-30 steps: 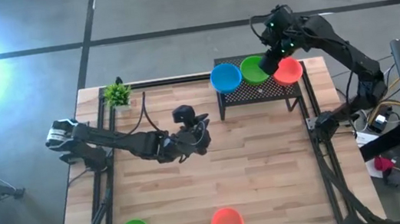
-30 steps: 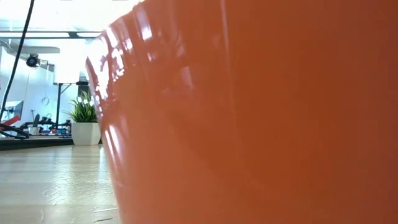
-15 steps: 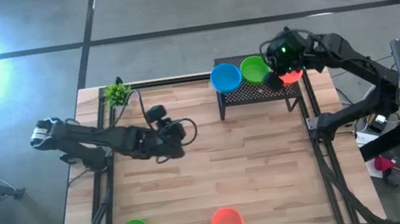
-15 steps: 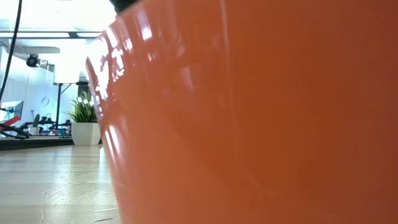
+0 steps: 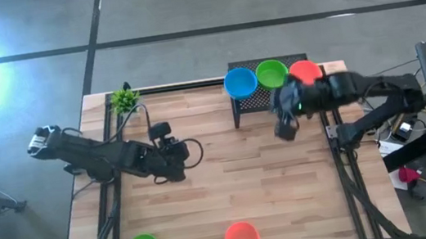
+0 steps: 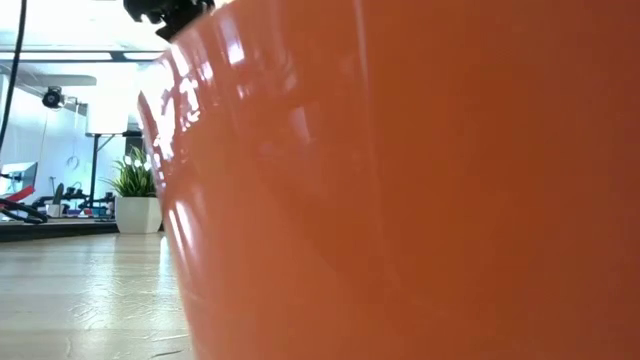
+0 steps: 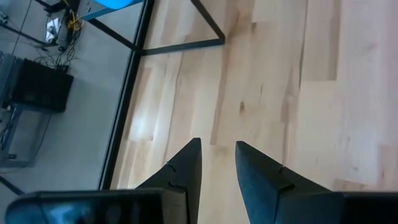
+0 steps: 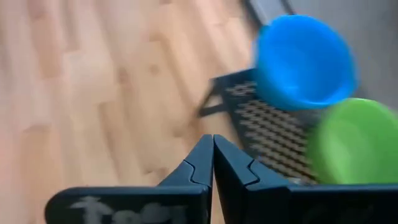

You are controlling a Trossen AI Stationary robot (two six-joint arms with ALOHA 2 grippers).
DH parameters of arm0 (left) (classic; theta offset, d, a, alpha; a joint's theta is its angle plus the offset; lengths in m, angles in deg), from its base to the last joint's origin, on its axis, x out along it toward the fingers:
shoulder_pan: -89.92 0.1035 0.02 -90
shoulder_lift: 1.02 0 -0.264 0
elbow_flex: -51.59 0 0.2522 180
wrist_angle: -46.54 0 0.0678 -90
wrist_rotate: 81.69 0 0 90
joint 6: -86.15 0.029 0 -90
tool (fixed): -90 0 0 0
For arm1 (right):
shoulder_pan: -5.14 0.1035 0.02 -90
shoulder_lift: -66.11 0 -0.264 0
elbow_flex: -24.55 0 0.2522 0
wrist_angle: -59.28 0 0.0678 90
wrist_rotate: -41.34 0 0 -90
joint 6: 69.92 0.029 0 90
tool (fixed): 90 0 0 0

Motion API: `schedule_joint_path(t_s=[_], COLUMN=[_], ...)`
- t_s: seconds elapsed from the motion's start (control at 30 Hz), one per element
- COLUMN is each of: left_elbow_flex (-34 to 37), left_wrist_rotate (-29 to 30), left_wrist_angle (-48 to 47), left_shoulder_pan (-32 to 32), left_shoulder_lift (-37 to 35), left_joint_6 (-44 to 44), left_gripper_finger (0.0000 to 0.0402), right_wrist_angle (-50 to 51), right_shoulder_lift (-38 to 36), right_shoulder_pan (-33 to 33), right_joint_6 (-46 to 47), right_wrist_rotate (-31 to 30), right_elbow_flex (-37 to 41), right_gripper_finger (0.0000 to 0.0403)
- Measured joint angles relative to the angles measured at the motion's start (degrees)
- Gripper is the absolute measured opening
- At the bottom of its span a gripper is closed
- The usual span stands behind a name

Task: Pick & Place Mini bowls
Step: Stack the orange bowl on the orange bowl on the shelf

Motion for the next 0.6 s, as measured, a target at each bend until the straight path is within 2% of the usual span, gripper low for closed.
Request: schedule_joint_path(t_s=[0.2, 0.33, 0.6], left_elbow_flex=[0.0, 0.0, 0.0], left_wrist_rotate=[0.04, 0.11, 0.13], left_wrist_angle=[-0.56, -0.54, -0.47], left_shoulder_pan=[-1.36, -1.88, -1.96], left_shoulder_lift=[-0.35, -0.89, -2.03], left_joint_6=[0.08, 0.09, 0.13], left_gripper_finger=[0.0098, 0.0098, 0.0098], right_wrist_angle=[-7.53, -17.21, -29.23], right_shoulder_lift=[0.2, 0.26, 0.26], right_shoulder_pan=[12.0, 19.07, 27.86], right_joint_6=[2.44, 2.37, 4.75], right_wrist_rotate=[0.02, 0.36, 1.11], right_elbow_flex=[6.88, 12.66, 22.38], right_gripper_finger=[0.0008, 0.0008, 0.0008])
